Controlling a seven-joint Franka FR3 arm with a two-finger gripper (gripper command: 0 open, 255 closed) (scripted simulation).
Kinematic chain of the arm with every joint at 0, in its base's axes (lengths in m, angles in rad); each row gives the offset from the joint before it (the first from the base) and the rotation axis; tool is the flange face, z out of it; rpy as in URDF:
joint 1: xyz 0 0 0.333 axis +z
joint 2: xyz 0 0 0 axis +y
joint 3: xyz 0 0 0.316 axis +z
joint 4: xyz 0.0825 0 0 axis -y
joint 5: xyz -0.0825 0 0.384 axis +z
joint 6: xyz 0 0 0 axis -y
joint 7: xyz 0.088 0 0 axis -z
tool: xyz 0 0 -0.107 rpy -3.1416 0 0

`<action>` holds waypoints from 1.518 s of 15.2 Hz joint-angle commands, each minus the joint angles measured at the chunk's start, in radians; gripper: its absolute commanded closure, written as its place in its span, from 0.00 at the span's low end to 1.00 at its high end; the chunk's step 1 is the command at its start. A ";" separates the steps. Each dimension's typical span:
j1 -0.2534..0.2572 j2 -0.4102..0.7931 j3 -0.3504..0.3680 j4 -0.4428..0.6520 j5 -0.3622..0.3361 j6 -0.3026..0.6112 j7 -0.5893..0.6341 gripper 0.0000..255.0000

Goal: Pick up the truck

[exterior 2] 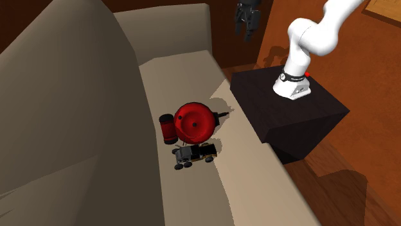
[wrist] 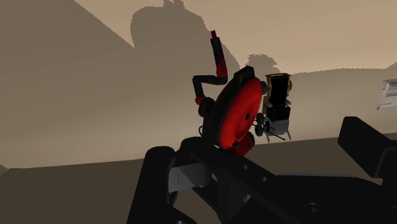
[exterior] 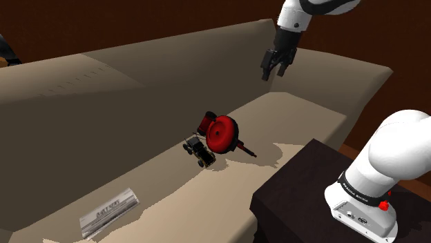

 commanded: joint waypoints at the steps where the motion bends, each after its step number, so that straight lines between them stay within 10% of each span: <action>1: 0.007 0.052 0.025 -0.008 0.004 0.060 0.020 0.00; 23: 0.070 0.832 0.181 0.240 -0.203 0.542 0.314 0.00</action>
